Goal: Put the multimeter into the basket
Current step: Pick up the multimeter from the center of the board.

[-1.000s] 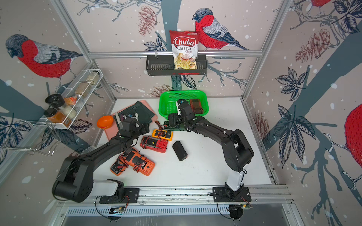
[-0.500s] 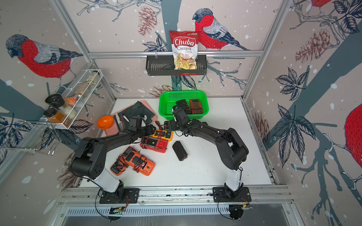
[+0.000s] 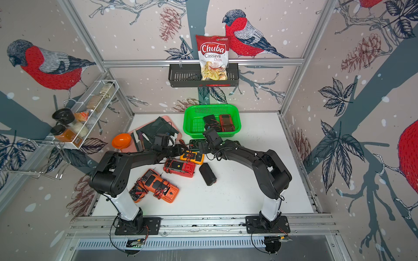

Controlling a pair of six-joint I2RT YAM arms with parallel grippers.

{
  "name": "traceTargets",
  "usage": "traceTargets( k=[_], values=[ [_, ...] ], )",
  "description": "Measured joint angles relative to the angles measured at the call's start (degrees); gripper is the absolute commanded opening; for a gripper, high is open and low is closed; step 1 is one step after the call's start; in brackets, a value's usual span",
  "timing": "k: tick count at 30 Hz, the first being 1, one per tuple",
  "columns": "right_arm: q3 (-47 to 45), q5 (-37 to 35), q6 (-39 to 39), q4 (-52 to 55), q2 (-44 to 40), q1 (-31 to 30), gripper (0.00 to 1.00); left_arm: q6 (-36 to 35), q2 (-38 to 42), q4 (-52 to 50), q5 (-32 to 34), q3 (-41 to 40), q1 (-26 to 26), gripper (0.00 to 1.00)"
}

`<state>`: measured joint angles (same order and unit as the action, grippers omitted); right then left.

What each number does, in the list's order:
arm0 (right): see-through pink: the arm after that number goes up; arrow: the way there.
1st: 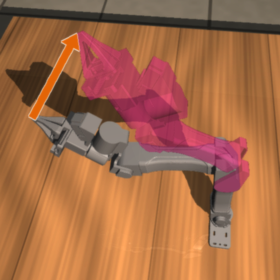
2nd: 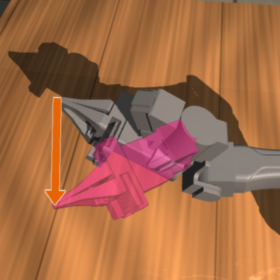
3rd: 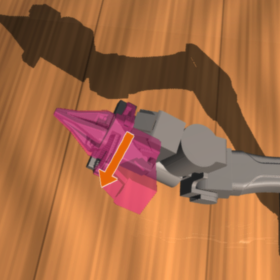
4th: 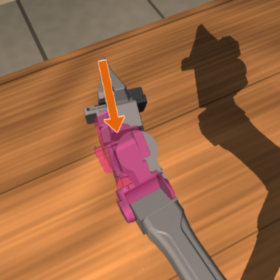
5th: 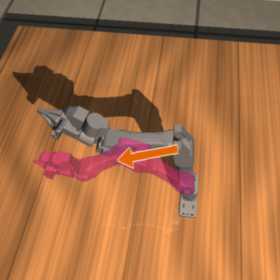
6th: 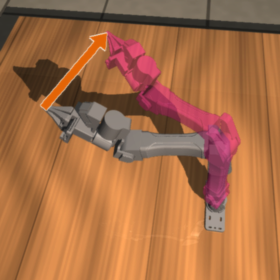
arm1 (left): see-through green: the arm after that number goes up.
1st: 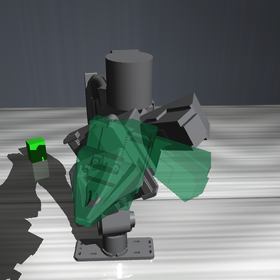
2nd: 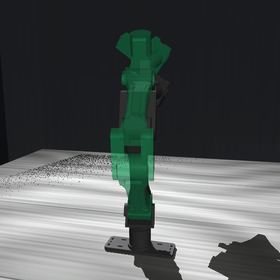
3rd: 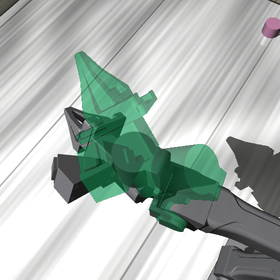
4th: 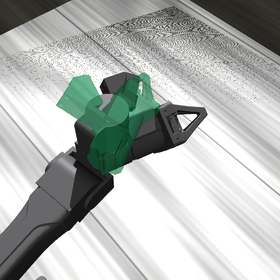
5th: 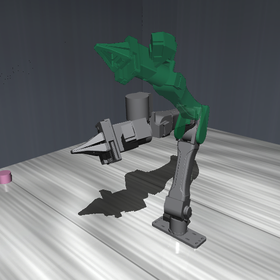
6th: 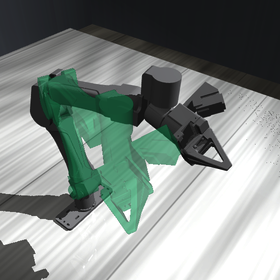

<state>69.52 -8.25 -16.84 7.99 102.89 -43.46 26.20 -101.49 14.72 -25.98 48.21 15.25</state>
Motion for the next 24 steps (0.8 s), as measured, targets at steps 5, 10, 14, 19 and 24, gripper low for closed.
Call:
traceTargets(
  k=[5,10,14,19,24],
  values=[
    [-2.1,0.1,0.0,0.0,-1.3,-0.1,0.95,-0.1,-1.0,-0.1,-1.1,1.7,1.6,0.35],
    [-5.2,2.7,2.2,0.2,-2.7,-1.2,0.98,0.0,-2.4,0.0,-2.3,3.1,3.3,0.33],
    [-5.8,3.1,6.7,1.1,-2.9,-4.0,1.00,0.6,-3.5,0.0,-3.3,3.9,4.3,0.32],
    [-5.1,2.1,11.1,2.8,-2.3,-6.0,1.00,0.6,-3.8,0.1,-3.8,4.4,4.5,0.32],
    [-4.1,1.6,15.5,4.1,-2.1,-5.7,1.00,0.6,-2.0,0.0,-2.7,4.4,4.5,0.32]
  ],
)
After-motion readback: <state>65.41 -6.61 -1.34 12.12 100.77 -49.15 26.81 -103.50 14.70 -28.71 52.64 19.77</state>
